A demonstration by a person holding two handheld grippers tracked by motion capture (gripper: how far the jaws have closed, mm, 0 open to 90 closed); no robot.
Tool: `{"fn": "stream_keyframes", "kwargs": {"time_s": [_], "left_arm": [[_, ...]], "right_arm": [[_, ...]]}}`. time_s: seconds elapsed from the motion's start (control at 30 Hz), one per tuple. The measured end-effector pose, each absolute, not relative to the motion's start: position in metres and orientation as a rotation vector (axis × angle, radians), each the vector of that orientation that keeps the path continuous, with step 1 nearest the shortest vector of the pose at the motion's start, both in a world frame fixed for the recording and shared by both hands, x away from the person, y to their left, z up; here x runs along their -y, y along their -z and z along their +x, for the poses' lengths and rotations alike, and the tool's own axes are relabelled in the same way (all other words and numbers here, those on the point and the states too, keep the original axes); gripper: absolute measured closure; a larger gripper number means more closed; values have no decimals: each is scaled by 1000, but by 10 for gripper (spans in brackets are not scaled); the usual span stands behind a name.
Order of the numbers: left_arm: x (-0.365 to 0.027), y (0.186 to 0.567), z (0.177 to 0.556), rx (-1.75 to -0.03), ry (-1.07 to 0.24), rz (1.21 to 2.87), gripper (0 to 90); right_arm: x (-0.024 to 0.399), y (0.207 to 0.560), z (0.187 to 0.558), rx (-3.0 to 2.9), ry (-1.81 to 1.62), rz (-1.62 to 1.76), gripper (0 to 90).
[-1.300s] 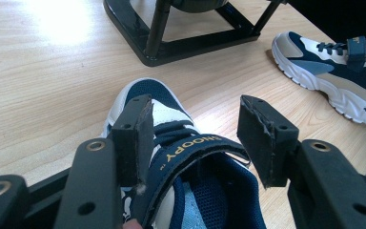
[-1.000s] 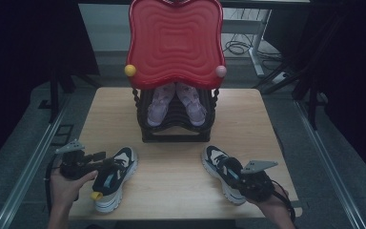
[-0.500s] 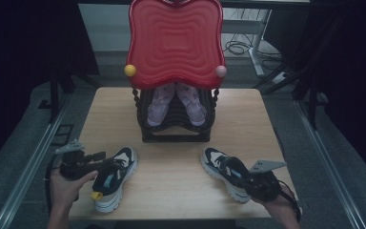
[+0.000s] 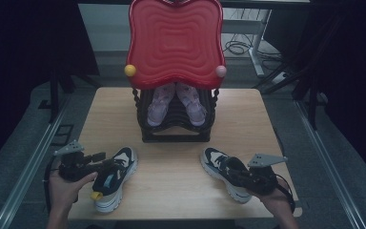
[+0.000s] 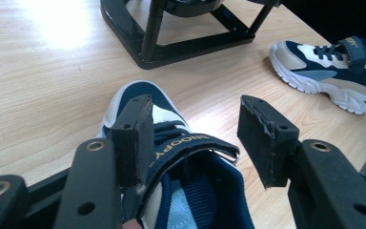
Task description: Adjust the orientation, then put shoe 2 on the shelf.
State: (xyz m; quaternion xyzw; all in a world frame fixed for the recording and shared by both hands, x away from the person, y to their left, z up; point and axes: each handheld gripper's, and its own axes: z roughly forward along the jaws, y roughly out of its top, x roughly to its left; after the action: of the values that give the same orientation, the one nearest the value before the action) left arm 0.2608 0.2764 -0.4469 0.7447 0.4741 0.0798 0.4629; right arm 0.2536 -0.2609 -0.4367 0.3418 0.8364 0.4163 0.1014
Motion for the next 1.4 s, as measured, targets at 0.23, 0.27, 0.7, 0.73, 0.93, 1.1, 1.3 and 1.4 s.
{"fn": "stream_keyframes", "kwargs": {"time_s": [0.23,0.27,0.7,0.73,0.93,1.1,1.3,1.4], "left_arm": [[-280,441,257,-1165,-201,1825,453],[-281,440,256,-1164,-203,1828,453],[-292,444,238,-1216,-191,1854,428],[-293,446,237,-1222,-191,1863,430],[-295,458,238,-1270,-174,1900,457],[-291,466,244,-1286,-172,1944,485],[-285,475,252,-1302,-169,1982,507],[-284,478,255,-1312,-170,2000,534]], "right_arm": [[270,435,265,-2425,-1303,1025,867],[272,434,266,-2419,-1304,1031,855],[296,432,278,-2310,-1345,1111,585],[297,432,279,-2302,-1342,1121,577],[303,435,284,-2275,-1335,1167,546],[306,438,286,-2257,-1337,1191,536],[310,443,287,-2254,-1328,1214,532],[311,442,288,-2258,-1317,1219,533]]}}
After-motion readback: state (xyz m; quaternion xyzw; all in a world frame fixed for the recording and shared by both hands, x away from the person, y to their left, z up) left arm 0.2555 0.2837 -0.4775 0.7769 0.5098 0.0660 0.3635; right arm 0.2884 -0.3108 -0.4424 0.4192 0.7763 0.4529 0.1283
